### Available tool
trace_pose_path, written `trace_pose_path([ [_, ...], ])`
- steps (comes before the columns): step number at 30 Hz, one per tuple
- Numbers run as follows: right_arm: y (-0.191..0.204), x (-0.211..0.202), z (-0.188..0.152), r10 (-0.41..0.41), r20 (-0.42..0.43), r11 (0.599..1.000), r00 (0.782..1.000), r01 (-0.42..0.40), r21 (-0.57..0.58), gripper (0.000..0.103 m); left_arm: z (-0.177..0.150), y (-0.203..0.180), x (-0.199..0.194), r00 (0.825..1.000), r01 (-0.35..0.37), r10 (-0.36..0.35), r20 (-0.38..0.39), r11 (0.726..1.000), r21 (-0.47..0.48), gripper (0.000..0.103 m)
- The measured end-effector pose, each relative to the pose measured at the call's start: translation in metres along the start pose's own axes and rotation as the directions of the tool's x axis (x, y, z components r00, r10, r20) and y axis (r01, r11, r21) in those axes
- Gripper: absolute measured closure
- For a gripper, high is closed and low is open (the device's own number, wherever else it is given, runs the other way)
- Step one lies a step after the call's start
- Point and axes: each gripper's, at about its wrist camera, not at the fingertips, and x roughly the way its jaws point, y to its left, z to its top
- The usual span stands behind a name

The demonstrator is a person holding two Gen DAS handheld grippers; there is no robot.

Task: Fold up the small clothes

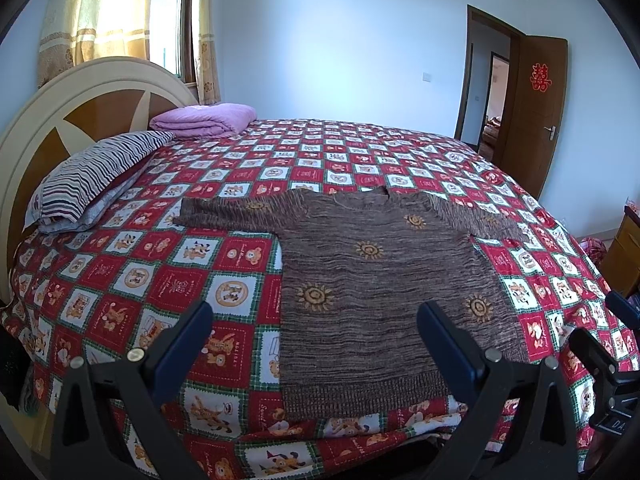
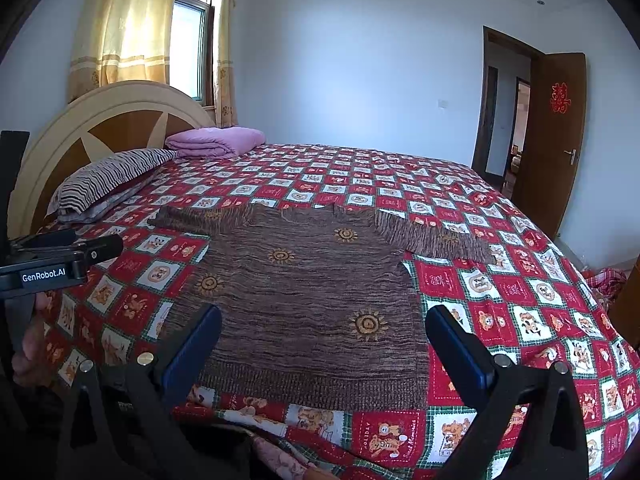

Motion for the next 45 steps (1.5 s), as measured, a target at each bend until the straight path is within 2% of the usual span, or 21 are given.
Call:
trace_pose_path([
  [19, -0.008, 0.011, -0.003, 0.010, -0.004, 1.000, 1.000, -0.010, 0.011, 0.001, -0.006, 0.003, 0.014, 1.000, 0.000, 0.000, -0.027, 1.000, 0.001, 0.000],
  [24, -0.018, 0.036, -0.008, 0.037, -0.053, 0.999, 0.998, -0.037, 0.008, 0.001, -0.002, 0.005, 0.035, 0.999, -0.017, 0.018, -0.045, 1.000, 0.022, 0.000],
  [26, -0.023, 0.051, -0.012, 0.046, -0.104, 0.999, 0.994, -0.045, 0.018, 0.001, 0.000, 0.007, 0.048, 0.998, -0.029, 0.030, -0.061, 0.999, 0.026, 0.000],
  [30, -0.033, 0.079, -0.020, 0.049, -0.174, 0.999, 0.984, -0.046, 0.025, 0.001, 0.005, 0.012, 0.076, 0.994, -0.007, 0.007, -0.113, 1.000, 0.008, 0.000],
  [36, -0.073, 0.113, -0.017, -0.025, -0.179, 0.996, 0.984, 0.040, 0.080, 0.001, 0.016, 0.010, 0.113, 0.990, -0.017, 0.022, -0.138, 0.999, 0.037, 0.000],
  [40, -0.119, 0.140, -0.009, -0.079, -0.189, 0.979, 0.979, 0.112, 0.170, 0.001, 0.026, 0.006, 0.141, 0.989, -0.028, 0.038, -0.145, 0.997, 0.071, 0.000],
  [43, -0.151, 0.163, -0.005, -0.102, -0.208, 0.965, 0.973, 0.148, 0.217, 0.009, 0.035, 0.000, 0.162, 0.990, -0.038, 0.052, -0.134, 0.994, 0.100, 0.000],
  [45, -0.173, 0.179, -0.003, -0.108, -0.232, 0.957, 0.967, 0.165, 0.239, 0.022, 0.041, -0.006, 0.179, 0.991, -0.051, 0.066, -0.115, 0.991, 0.123, 0.000],
])
